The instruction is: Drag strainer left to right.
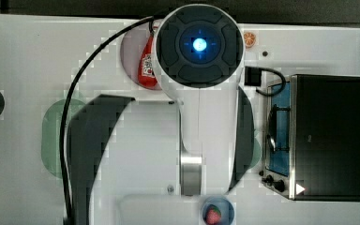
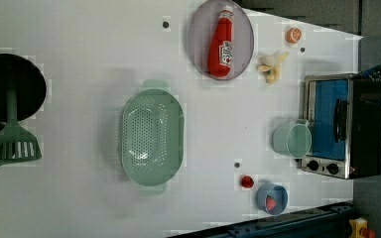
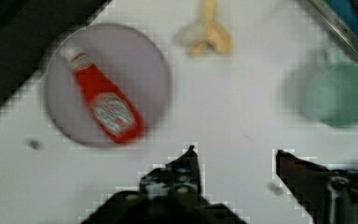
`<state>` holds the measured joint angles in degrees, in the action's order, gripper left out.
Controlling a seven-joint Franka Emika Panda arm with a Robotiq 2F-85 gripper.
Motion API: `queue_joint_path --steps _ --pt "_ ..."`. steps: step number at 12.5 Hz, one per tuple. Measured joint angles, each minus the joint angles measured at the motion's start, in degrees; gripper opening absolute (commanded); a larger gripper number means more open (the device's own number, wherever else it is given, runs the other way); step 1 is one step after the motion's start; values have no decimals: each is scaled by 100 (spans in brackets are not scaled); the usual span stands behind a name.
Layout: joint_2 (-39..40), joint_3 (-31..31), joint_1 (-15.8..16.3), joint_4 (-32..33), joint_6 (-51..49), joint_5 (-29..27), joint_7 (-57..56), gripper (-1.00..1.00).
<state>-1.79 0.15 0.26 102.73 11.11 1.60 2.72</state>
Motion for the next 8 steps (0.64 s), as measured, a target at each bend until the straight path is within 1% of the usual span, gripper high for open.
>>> queue_joint_path --steps 2,3,4,5,6,8 --pt "-1292 -58 -92 1175 -1343 -46 0 82" --pt "-1964 -107 -125 1567 -1676 -133 5 99" --pt "-2543 -170 -119 1690 -1707 -123 10 100" --pt "-3002 -177 -142 1656 -1573 -165 9 100" --pt "-3315 -141 -162 1544 -1433 -219 9 100" --pt "-3542 -1 -138 1298 -1376 -181 4 100"
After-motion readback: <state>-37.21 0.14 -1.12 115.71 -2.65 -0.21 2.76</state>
